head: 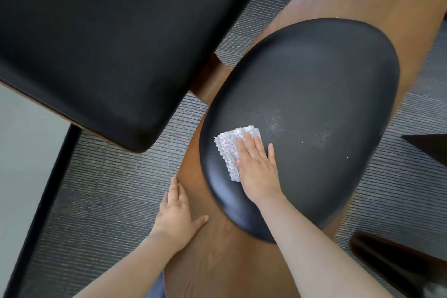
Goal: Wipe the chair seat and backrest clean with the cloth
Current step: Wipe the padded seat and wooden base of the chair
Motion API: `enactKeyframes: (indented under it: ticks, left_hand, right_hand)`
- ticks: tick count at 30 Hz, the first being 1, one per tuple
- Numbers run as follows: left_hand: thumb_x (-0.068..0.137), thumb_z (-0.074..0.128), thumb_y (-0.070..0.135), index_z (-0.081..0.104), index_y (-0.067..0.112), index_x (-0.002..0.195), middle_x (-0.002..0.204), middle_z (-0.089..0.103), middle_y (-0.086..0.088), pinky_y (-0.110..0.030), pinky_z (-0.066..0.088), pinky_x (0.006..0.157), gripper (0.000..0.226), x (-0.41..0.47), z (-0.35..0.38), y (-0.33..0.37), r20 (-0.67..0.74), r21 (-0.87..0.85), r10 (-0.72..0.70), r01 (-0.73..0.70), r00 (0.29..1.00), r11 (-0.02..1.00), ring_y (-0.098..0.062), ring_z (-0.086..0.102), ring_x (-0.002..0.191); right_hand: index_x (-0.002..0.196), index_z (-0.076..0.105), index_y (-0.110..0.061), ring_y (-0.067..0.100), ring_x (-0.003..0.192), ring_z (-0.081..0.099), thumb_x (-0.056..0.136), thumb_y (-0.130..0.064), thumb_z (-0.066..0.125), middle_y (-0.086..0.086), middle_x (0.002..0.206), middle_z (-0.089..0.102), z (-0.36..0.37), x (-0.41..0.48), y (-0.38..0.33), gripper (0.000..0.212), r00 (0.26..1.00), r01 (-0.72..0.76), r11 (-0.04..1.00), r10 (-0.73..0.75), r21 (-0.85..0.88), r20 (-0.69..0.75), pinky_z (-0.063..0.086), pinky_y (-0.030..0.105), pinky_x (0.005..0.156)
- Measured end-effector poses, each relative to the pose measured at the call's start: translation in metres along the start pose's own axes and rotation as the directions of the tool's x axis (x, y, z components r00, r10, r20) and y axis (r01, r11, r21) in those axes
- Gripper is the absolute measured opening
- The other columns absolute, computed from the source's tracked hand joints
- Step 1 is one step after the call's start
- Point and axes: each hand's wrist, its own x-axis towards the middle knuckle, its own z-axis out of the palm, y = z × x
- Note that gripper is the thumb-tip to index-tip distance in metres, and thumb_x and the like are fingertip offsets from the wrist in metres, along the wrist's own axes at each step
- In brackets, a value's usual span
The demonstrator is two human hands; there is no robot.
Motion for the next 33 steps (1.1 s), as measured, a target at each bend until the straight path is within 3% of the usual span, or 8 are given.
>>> enactKeyframes:
  ticks: [6,11,17,33]
  left_hand:
    - [0.087,0.041,0.065,0.006,0.014,0.152,0.161,-0.01,-0.004,-0.053,0.007,0.118,0.09,0.005,0.0,0.026,-0.076,0.134,-0.051,0.061,0.996,0.989,-0.029,-0.009,0.148]
    - [0.088,0.042,0.062,0.004,0.019,0.152,0.161,0.003,-0.002,-0.045,0.016,0.119,0.086,0.011,0.002,0.049,-0.124,0.054,0.039,-0.033,0.992,0.998,-0.023,0.007,0.148]
    - [0.085,0.044,0.067,-0.001,0.015,0.152,0.161,-0.003,-0.004,-0.04,0.015,0.119,0.096,0.012,0.008,0.068,-0.112,0.008,-0.028,0.029,0.993,1.0,-0.021,0.003,0.149]
    - [0.089,0.048,0.058,-0.002,0.013,0.152,0.161,-0.006,-0.007,-0.044,0.017,0.118,0.092,0.016,0.007,0.082,-0.077,0.033,-0.111,0.113,0.991,0.993,-0.025,0.006,0.148]
  right_hand:
    - [0.152,0.01,-0.02,0.019,0.148,-0.005,0.102,-0.028,0.025,-0.003,0.161,0.0,-0.008,-0.003,0.029,0.053,0.999,-0.035,0.999,0.035,-0.018,-0.011,-0.004,0.048,0.117]
    - [0.152,0.008,-0.021,0.018,0.147,-0.007,0.102,-0.029,0.023,-0.004,0.161,-0.002,-0.012,-0.004,0.057,0.052,0.998,-0.062,0.997,0.061,-0.036,-0.034,-0.003,0.048,0.117]
    - [0.152,0.014,-0.019,0.021,0.148,-0.001,0.102,-0.027,0.028,-0.001,0.161,0.004,-0.016,-0.005,0.085,0.053,0.993,-0.095,0.994,0.09,-0.054,-0.082,0.001,0.049,0.117]
    - [0.15,0.023,-0.015,0.026,0.147,0.007,0.099,-0.021,0.042,0.005,0.159,0.014,-0.03,-0.015,0.145,0.055,0.975,-0.18,0.979,0.164,-0.096,-0.152,0.01,0.047,0.118]
